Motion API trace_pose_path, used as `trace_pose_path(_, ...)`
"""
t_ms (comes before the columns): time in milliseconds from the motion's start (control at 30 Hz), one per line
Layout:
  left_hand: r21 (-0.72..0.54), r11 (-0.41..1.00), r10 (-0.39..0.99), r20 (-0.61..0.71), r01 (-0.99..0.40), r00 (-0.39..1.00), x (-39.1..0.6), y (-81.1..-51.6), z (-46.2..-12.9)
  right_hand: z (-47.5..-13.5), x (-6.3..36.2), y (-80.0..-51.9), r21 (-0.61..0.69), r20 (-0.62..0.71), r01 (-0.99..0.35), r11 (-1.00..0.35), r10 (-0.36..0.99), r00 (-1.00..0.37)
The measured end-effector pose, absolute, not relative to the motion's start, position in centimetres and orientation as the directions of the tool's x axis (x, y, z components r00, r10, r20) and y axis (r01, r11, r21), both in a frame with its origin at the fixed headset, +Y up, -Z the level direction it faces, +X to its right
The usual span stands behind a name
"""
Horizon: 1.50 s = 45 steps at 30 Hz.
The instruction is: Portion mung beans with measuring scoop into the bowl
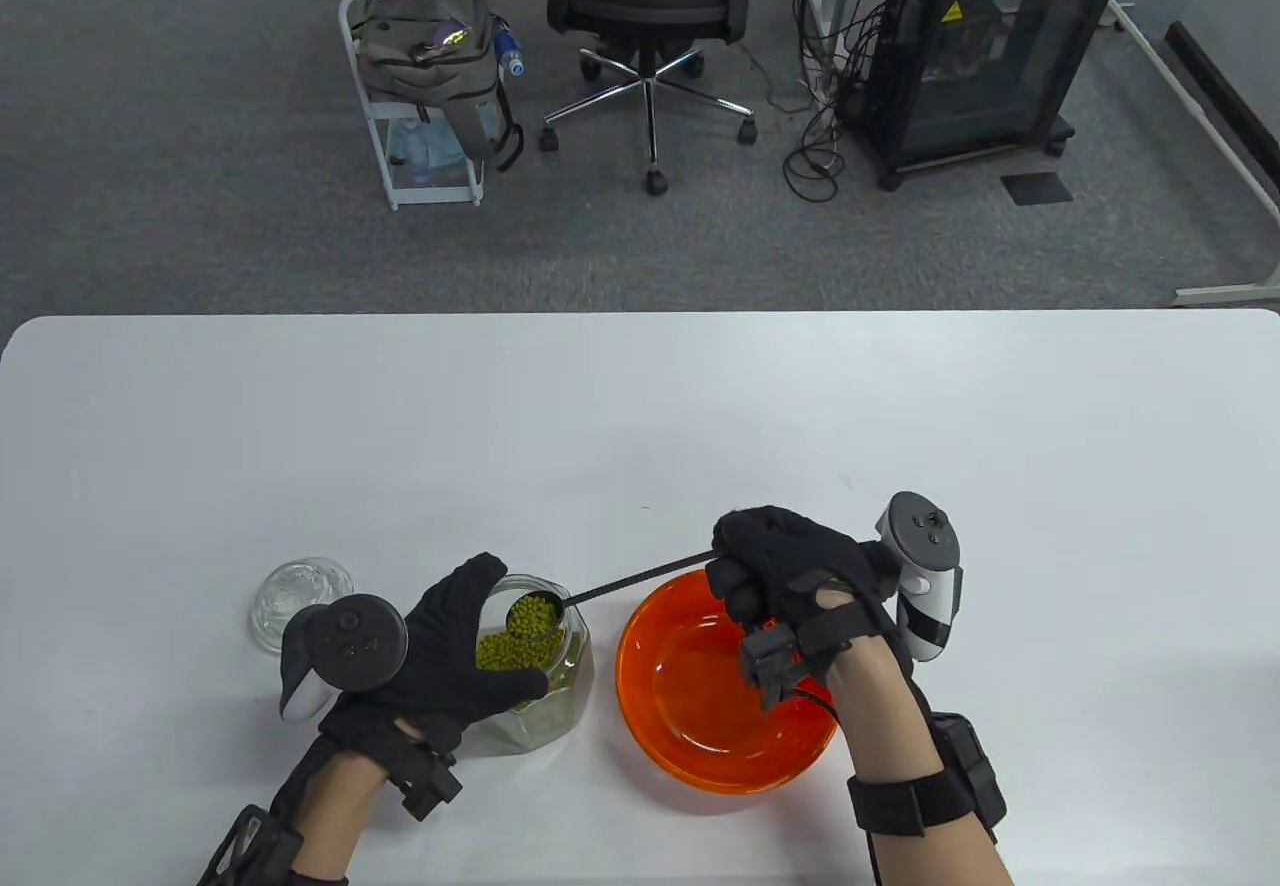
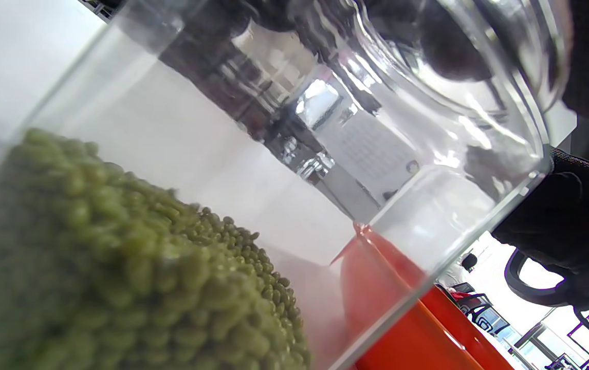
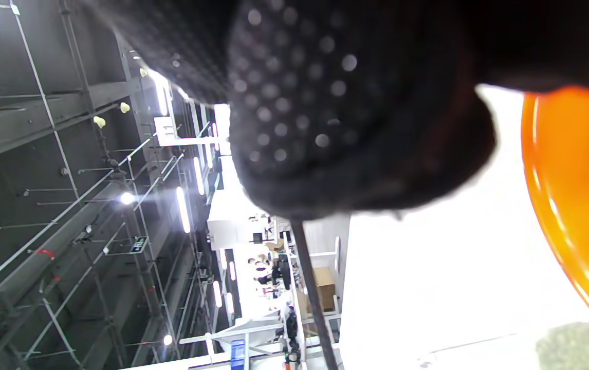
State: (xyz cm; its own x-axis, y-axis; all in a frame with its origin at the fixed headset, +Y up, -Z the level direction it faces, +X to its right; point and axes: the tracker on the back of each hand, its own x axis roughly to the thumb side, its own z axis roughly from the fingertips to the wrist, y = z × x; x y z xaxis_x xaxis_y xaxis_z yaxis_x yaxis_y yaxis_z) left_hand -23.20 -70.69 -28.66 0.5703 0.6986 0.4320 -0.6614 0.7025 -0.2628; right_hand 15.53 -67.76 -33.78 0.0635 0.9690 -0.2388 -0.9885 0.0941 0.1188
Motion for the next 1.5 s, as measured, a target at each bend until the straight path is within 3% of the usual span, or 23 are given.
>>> trace_pose_path(400, -0.263, 0.701, 0.7, 0.431, -0.663, 0.569, -23.2, -70.7, -28.7, -32.8, 21.8, -67.5, 0.062, -0.23, -0.989, 0.134, 0.966, 0.117)
trace_pose_path(767, -0.265, 0.702, 0.699, 0.435, -0.661, 0.568, -23.3, -70.7, -28.7, -31.6, 27.0, -70.0, -0.038, -0.239, -0.999, 0.032, 0.97, 0.04)
trace_pose_path(1100, -0.27, 0.7, 0.701, 0.436, -0.661, 0.564, -23.3, -70.8, -28.7, -30.4, 27.4, -69.8, -0.086, -0.197, -0.979, -0.187, 0.966, -0.167)
trace_pose_path(1500, -0.272, 0.699, 0.702, 0.435, -0.661, 0.563, -23.3, -70.8, -28.7, -29.7, 25.2, -67.8, -0.134, 0.001, -0.889, -0.437, 0.897, -0.441)
